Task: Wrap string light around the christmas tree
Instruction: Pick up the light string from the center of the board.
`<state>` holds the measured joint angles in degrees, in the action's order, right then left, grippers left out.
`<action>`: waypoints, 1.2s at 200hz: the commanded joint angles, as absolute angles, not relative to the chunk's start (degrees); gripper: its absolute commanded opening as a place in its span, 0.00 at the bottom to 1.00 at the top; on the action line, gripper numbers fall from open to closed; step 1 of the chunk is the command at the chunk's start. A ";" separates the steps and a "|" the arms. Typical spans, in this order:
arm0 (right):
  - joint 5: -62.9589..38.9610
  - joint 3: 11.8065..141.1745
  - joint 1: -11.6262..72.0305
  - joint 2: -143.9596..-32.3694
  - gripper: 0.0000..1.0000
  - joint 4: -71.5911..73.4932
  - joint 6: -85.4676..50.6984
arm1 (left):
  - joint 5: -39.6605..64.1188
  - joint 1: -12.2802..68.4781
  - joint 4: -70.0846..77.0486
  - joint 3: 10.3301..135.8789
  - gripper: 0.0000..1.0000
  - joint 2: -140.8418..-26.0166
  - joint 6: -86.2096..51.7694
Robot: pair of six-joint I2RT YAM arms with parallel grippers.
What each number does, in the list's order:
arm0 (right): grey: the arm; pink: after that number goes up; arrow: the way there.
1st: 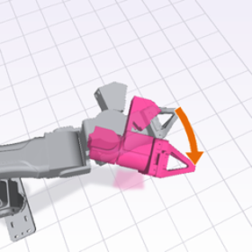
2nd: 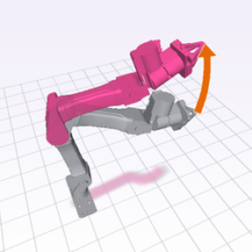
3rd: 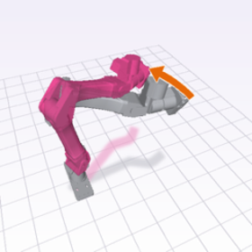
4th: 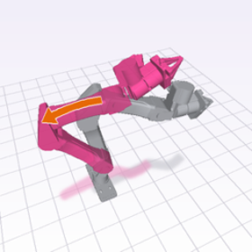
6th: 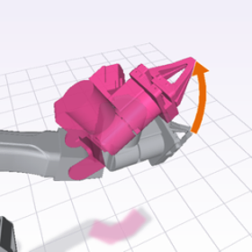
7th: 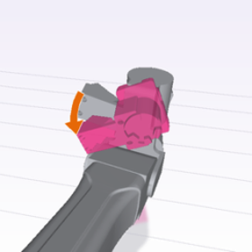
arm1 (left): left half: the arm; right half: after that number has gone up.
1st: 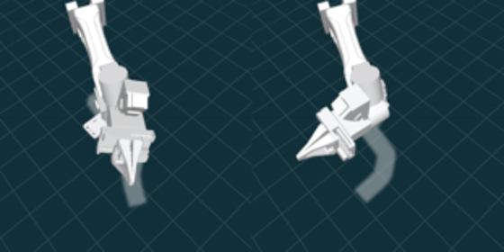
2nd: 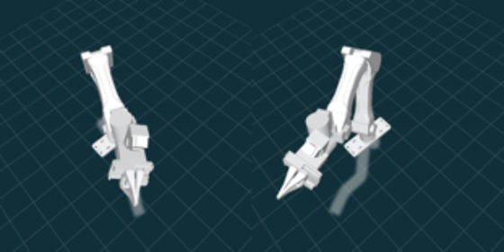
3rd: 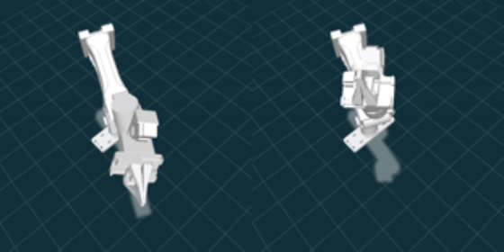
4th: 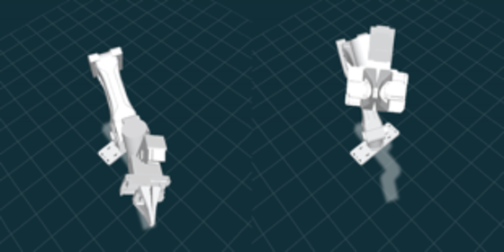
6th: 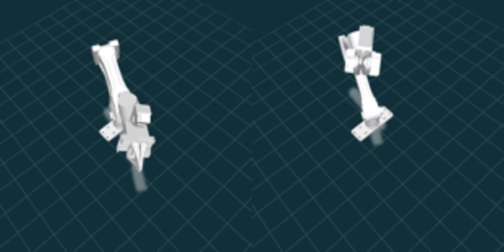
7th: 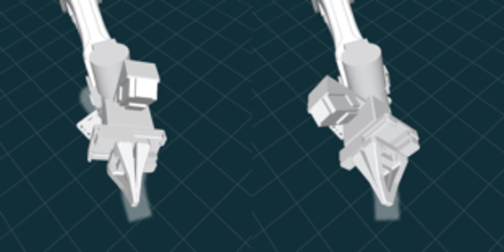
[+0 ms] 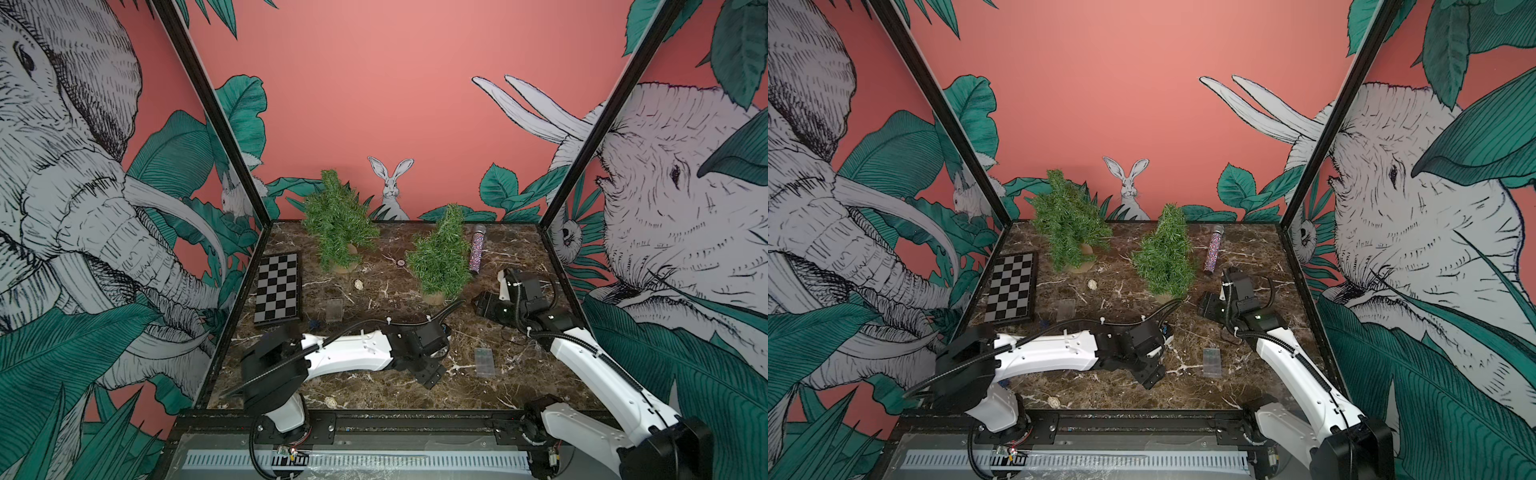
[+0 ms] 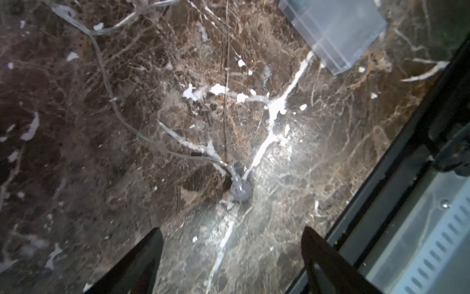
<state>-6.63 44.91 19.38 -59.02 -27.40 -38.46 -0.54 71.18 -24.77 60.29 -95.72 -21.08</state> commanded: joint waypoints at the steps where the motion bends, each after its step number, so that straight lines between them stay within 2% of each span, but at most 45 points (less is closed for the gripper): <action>1: -5.41 43.89 19.34 -58.20 0.70 -25.28 -39.11 | -3.45 73.12 -26.54 64.05 0.85 -97.98 -21.97; 22: -4.83 43.25 19.34 -58.18 0.70 -25.58 -38.39 | -5.83 74.19 -29.79 68.42 0.81 -103.03 -21.72; 52: -4.29 42.90 19.34 -57.55 0.70 -26.83 -37.45 | -9.46 74.40 -34.58 72.14 0.64 -108.62 -21.99; 72: -3.29 41.99 19.34 -55.93 0.70 -27.23 -36.98 | -11.47 74.40 -35.42 71.42 0.58 -109.02 -22.48; 92: -3.35 41.91 19.32 -55.80 0.70 -27.19 -36.94 | -12.71 74.44 -35.36 70.37 0.47 -108.79 -22.41; 113: -3.86 42.11 19.34 -55.73 0.69 -26.99 -36.80 | -13.72 74.44 -35.35 68.16 0.35 -108.09 -22.48; 134: -4.08 41.88 19.34 -55.70 0.69 -26.47 -36.84 | -15.20 74.38 -33.83 64.75 0.28 -105.72 -22.36; 189: -7.53 41.53 20.19 -57.39 0.65 -26.62 -35.77 | -16.32 72.03 -27.44 59.83 0.00 -94.60 -20.13; 240: -3.78 41.92 27.05 -52.30 0.63 -33.49 -32.25 | -15.06 67.51 -27.24 58.91 0.00 -82.63 -17.62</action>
